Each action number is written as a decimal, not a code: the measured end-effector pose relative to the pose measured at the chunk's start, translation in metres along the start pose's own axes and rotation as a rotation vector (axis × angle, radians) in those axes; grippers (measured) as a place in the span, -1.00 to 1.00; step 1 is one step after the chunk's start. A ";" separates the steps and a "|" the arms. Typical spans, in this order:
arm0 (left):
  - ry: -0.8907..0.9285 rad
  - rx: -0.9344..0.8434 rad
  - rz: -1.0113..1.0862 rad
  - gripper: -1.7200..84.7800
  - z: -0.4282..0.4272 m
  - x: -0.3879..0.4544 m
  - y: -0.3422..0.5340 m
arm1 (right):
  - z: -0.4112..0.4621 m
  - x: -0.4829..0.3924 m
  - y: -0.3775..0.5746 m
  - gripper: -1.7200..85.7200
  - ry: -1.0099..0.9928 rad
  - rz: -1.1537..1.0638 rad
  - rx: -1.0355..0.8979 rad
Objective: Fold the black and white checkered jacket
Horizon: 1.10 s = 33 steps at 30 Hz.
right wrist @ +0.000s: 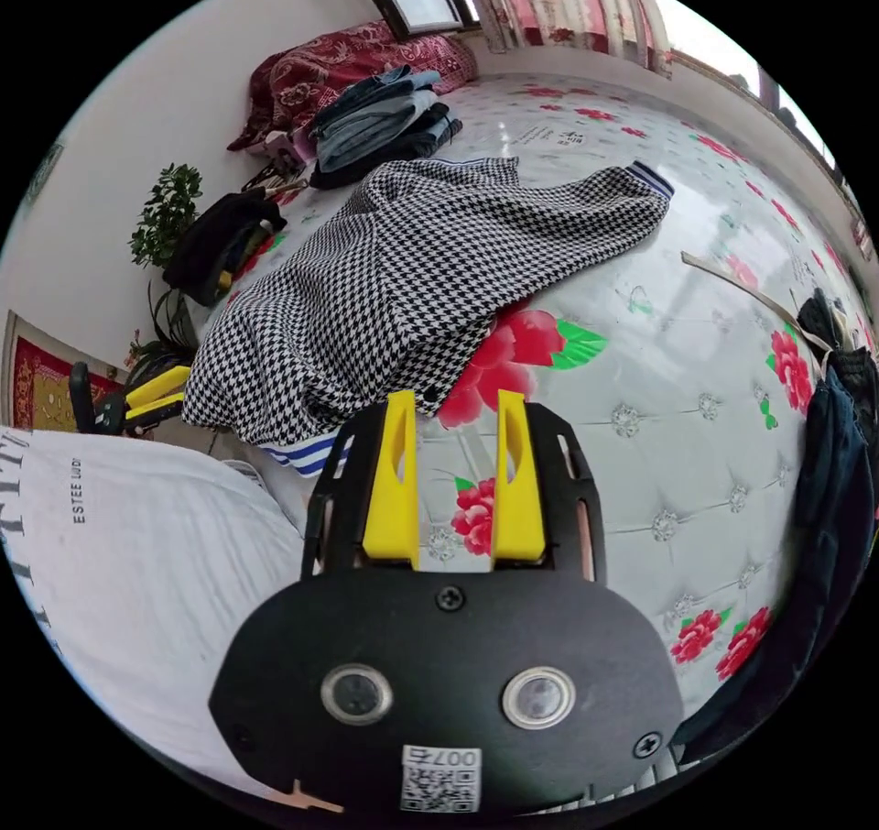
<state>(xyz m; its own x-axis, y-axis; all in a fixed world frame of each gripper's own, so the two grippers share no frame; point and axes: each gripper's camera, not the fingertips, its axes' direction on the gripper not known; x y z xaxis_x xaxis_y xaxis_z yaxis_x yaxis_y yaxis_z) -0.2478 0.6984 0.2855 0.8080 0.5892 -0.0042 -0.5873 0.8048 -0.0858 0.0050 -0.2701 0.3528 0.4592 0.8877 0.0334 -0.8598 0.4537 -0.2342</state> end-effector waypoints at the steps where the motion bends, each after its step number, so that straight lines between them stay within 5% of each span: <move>1: -0.013 -0.018 0.026 -0.67 -0.001 0.002 -0.003 | 0.018 0.008 -0.012 -0.73 -0.005 0.025 -0.026; 8: -0.026 -0.004 0.162 -0.65 -0.058 -0.009 0.011 | 0.057 0.066 -0.056 -0.72 -0.162 0.231 -0.047; 17: 0.042 -0.133 0.062 -0.88 0.030 -0.005 -0.043 | 0.036 0.139 -0.036 -0.86 -0.457 0.461 -0.024; 26: 0.078 0.433 -0.272 -0.98 -0.183 -0.099 -0.045 | -0.218 0.140 0.021 -0.94 -0.741 0.212 0.616; 33: 0.155 0.878 -0.144 -0.98 -0.346 -0.063 0.000 | -0.463 0.108 0.169 -0.95 -0.676 -0.123 1.156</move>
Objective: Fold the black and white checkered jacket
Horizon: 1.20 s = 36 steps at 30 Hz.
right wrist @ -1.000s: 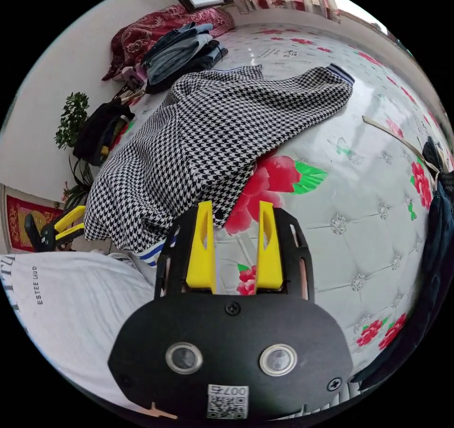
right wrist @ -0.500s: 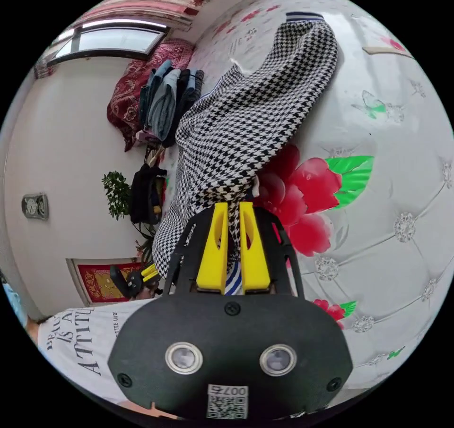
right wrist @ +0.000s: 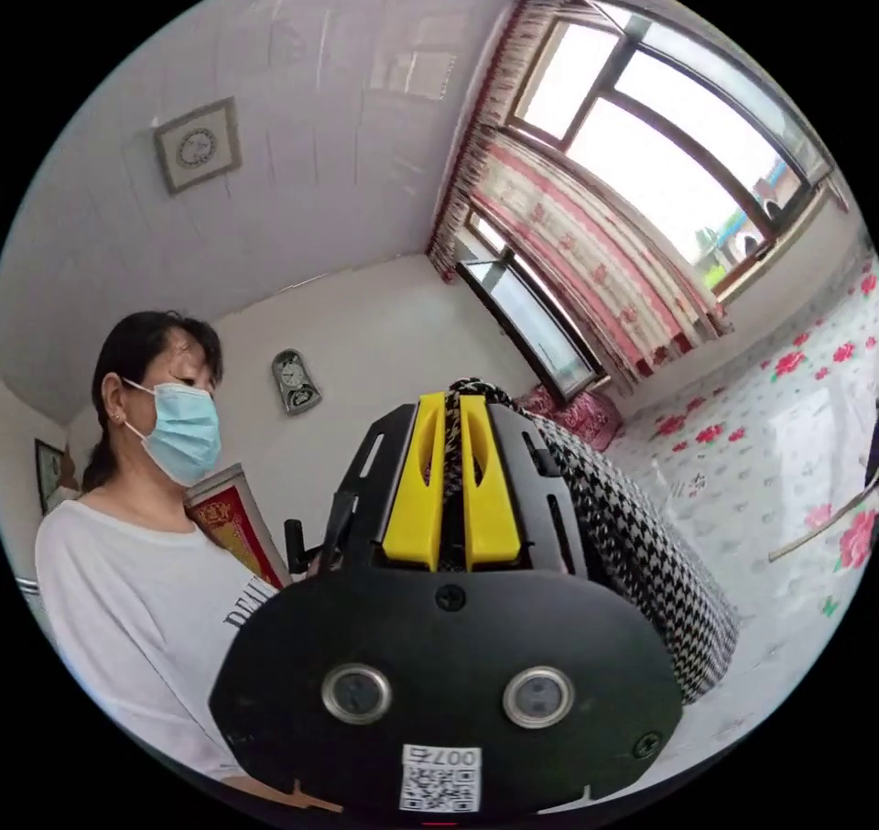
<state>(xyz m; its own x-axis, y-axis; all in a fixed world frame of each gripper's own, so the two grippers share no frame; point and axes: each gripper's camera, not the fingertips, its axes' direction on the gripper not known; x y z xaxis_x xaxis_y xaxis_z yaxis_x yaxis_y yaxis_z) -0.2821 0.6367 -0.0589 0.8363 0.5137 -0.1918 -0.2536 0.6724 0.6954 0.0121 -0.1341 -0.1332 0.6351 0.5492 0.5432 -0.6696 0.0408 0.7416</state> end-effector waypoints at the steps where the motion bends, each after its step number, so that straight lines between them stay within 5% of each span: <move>1: 0.021 0.070 0.054 -0.98 -0.020 0.018 -0.013 | -0.027 -0.038 -0.019 -0.95 0.016 -0.102 0.051; 6: 0.074 0.382 0.208 -0.98 -0.073 0.083 -0.056 | -0.092 -0.161 -0.067 -0.95 0.166 -0.408 0.195; 10: -0.013 0.442 0.237 -0.98 -0.043 0.106 -0.084 | -0.094 -0.195 -0.105 -0.94 0.311 -0.526 0.238; 15: -0.208 0.127 0.224 -0.93 0.125 0.094 -0.129 | -0.024 -0.135 -0.161 -0.91 0.502 -0.504 0.132; 18: -0.345 -0.363 0.080 -0.81 0.292 0.022 -0.102 | 0.039 -0.022 -0.172 -0.87 0.678 -0.322 -0.089; 22: -0.564 -0.458 0.087 -0.83 0.313 -0.015 -0.011 | 0.011 0.098 -0.080 -0.84 0.718 -0.117 -0.298; 24: -0.506 -0.522 0.077 -0.80 0.302 -0.022 0.070 | -0.026 0.141 -0.013 -0.83 0.814 -0.041 -0.371; 30: -0.335 -0.869 0.100 -0.77 0.297 0.029 0.257 | -0.176 0.250 0.198 -0.79 1.002 0.656 -0.583; 36: -0.214 -1.012 0.286 -0.76 0.370 0.113 0.322 | -0.189 0.294 0.197 -0.75 1.072 0.649 -0.552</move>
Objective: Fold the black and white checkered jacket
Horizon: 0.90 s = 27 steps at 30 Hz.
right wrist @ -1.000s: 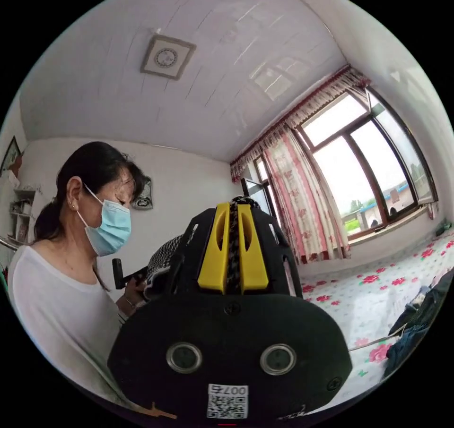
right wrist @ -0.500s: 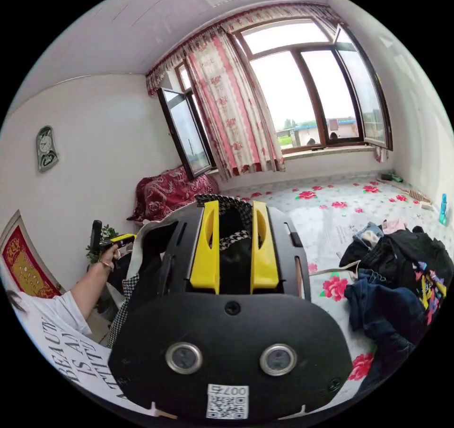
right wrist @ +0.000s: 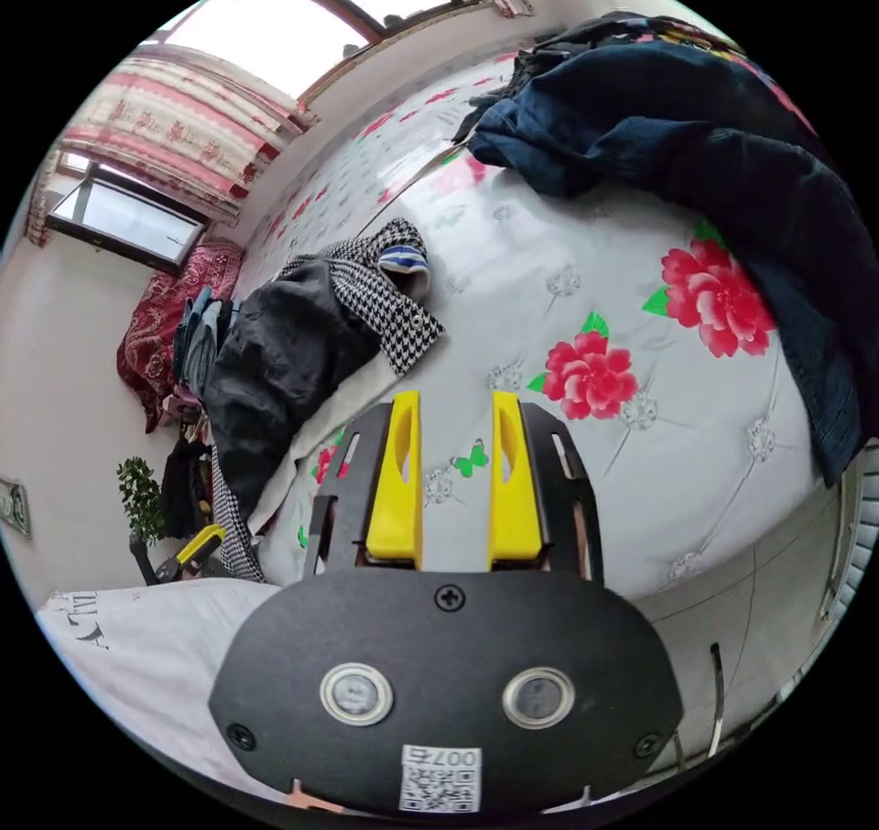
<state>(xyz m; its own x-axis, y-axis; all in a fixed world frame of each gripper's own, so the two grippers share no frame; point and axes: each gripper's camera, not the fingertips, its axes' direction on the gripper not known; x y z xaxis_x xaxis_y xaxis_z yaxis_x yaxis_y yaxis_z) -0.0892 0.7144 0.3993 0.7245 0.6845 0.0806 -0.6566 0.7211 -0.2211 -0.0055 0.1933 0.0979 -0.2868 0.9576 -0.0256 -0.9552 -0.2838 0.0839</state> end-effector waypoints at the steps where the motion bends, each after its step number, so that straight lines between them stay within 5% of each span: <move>1: -0.018 -0.020 0.014 -0.76 0.007 0.004 -0.008 | 0.007 -0.005 -0.019 -0.74 0.001 -0.016 0.010; 13: -0.077 -0.135 -0.211 -0.69 0.053 -0.032 -0.066 | 0.114 -0.060 -0.162 -0.72 -0.003 -0.128 -0.100; 17: -0.143 -0.294 -0.217 -0.69 0.111 -0.030 -0.096 | 0.146 -0.074 -0.178 -0.78 0.036 -0.116 -0.218; 21: -0.177 -0.387 -0.186 -0.71 0.156 -0.032 -0.107 | 0.051 -0.104 -0.195 -0.81 -0.034 -0.272 -0.004; 27: -0.313 -0.436 -0.173 -0.80 0.194 -0.060 -0.151 | -0.096 -0.105 -0.226 -0.81 0.318 -0.416 0.223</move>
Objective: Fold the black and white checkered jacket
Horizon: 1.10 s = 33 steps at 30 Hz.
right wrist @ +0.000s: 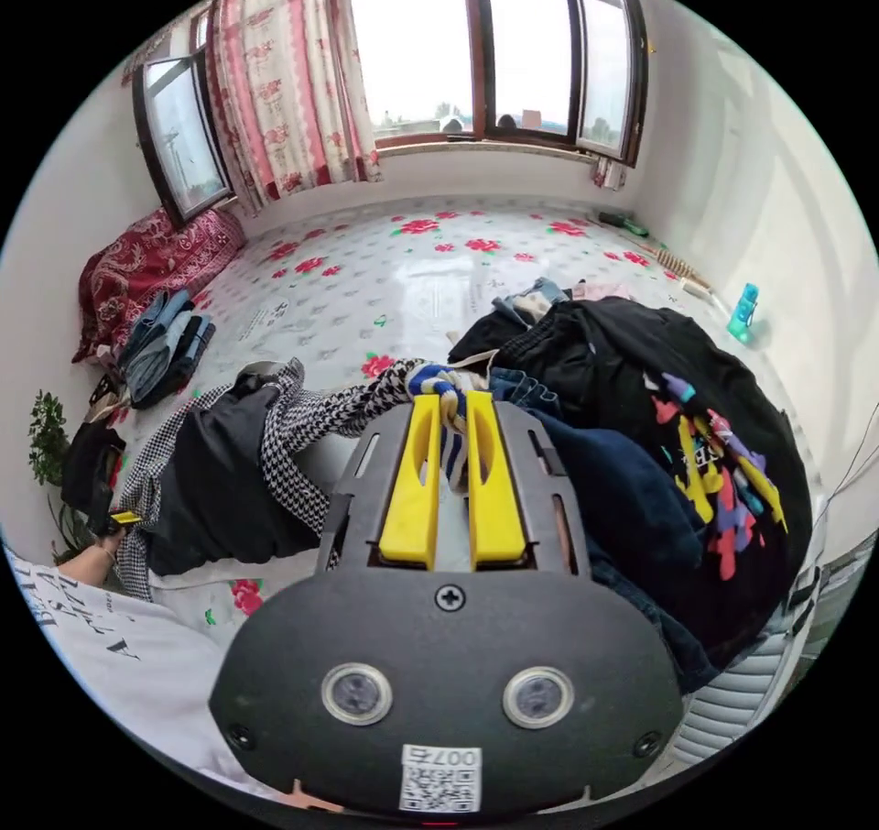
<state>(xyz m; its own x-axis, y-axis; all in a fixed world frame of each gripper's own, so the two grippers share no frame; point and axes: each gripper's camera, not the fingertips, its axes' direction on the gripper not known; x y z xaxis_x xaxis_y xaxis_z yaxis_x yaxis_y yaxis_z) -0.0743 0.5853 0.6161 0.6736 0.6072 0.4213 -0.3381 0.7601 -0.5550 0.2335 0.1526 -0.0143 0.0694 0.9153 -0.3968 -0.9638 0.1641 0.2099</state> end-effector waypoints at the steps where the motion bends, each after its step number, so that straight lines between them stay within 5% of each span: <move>1: -0.028 -0.026 -0.001 -0.81 0.003 -0.001 -0.022 | 0.007 0.016 -0.004 -0.81 0.059 0.046 -0.050; 7: -0.052 -0.037 0.032 -0.80 -0.002 -0.007 -0.076 | 0.071 0.024 0.057 -0.79 0.089 0.197 -0.222; 11: -0.002 0.104 -0.138 -0.84 -0.032 -0.036 -0.017 | 0.058 -0.014 0.125 -0.77 -0.055 0.195 -0.141; 14: 0.030 0.196 -0.165 -0.86 -0.054 -0.025 0.046 | 0.084 -0.030 0.188 -0.76 -0.206 0.246 -0.294; 19: 0.217 0.313 0.073 -0.84 -0.083 0.060 0.108 | 0.137 -0.068 0.260 -0.75 -0.327 0.247 -0.537; 22: 0.270 0.361 0.267 -0.84 -0.091 0.127 0.122 | 0.141 -0.110 0.266 -0.79 -0.150 0.077 -0.553; 26: 0.114 0.274 0.489 -0.96 -0.075 0.201 0.127 | 0.135 -0.129 0.262 -0.85 -0.153 -0.011 -0.601; 29: 0.021 0.253 0.658 -0.98 -0.066 0.219 0.149 | 0.081 -0.114 0.258 -0.87 -0.241 -0.019 -0.494; 33: 0.140 0.333 0.616 -0.97 -0.088 0.174 0.165 | 0.032 -0.088 0.286 -0.89 -0.301 0.009 -0.495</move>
<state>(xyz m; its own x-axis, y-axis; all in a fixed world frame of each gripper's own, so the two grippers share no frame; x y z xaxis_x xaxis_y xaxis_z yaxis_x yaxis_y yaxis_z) 0.0449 0.7966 0.5347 0.3662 0.9305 -0.0066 -0.8521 0.3324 -0.4043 -0.0403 0.1305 0.1093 0.0615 0.9920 -0.1103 -0.9653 0.0310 -0.2594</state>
